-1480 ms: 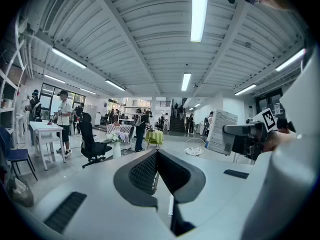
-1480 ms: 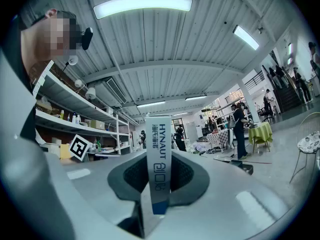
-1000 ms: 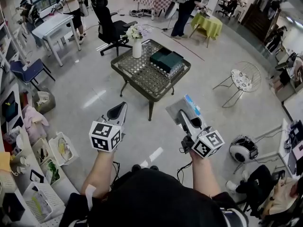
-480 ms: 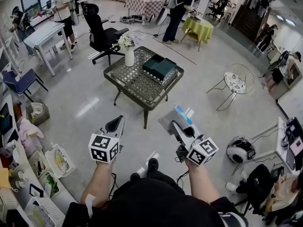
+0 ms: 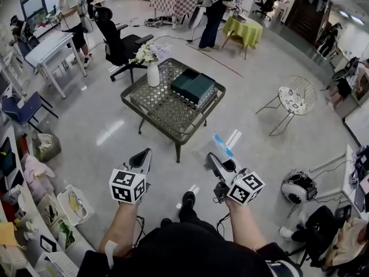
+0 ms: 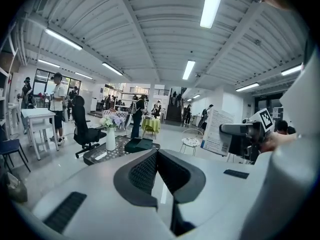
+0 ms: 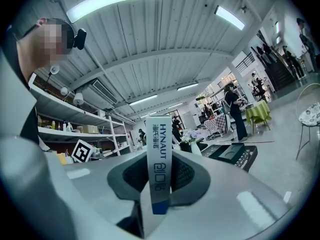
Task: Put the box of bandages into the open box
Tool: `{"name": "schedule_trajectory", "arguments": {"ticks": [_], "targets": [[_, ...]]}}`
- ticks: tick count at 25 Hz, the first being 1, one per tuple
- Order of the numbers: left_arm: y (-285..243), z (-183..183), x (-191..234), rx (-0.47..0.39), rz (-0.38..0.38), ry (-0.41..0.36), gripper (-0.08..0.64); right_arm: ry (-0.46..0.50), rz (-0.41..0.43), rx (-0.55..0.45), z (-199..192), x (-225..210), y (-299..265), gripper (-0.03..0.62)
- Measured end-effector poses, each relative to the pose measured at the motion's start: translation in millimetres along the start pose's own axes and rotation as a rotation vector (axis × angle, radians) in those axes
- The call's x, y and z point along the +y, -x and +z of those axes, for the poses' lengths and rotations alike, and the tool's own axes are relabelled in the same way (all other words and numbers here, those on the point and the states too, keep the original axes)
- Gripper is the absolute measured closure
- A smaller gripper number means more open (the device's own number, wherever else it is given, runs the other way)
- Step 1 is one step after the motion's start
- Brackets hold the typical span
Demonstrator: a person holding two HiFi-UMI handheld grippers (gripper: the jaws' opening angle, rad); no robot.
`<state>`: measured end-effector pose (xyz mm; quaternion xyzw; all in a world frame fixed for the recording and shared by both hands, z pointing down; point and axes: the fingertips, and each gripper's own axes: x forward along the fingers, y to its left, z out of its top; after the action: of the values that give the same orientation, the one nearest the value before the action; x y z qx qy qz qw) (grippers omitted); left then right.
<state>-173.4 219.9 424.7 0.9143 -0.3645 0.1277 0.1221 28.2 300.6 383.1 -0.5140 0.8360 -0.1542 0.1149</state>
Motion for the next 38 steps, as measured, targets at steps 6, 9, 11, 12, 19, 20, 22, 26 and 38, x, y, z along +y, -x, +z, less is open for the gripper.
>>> {"name": "schedule_trajectory", "arguments": {"ticks": [6, 9, 11, 12, 19, 20, 22, 26, 38], "targets": [[-76.6, 27.1, -1.3, 0.037, -0.006, -0.017, 0.554, -0.037, 0.006, -0.006, 24.0, -73.9, -32.3, 0.509], [-110.6, 51.6, -4.0, 0.028, 0.000, -0.024, 0.554, -0.046, 0.027, -0.013, 43.4, -106.5, -48.7, 0.509], [-127.3, 65.2, -5.7, 0.020, 0.008, -0.034, 0.554, -0.044, 0.048, -0.024, 56.9, -121.5, -58.3, 0.509], [-133.9, 70.8, -6.1, 0.016, 0.013, -0.039, 0.554, -0.043, 0.059, -0.030, 63.1, -127.0, -62.6, 0.509], [-164.8, 98.7, 1.6, -0.020, 0.043, -0.048, 0.554, -0.037, 0.107, -0.050, 87.2, -151.2, -87.6, 0.509], [-169.5, 101.9, 4.6, -0.026, 0.045, -0.047, 0.554, -0.036, 0.110, -0.047, 88.1, -154.6, -91.7, 0.509], [-180.1, 106.7, 11.0, -0.035, 0.045, -0.042, 0.554, -0.035, 0.110, -0.038, 88.6, -162.5, -100.8, 0.509], [-206.7, 110.3, 27.3, -0.046, 0.035, -0.025, 0.554, -0.037, 0.104, -0.011, 86.1, -177.7, -123.0, 0.509], [-317.1, 143.7, 132.2, -0.038, -0.035, 0.016, 0.554, -0.004, 0.075, 0.070, 94.7, -231.0, -270.4, 0.509]]}}
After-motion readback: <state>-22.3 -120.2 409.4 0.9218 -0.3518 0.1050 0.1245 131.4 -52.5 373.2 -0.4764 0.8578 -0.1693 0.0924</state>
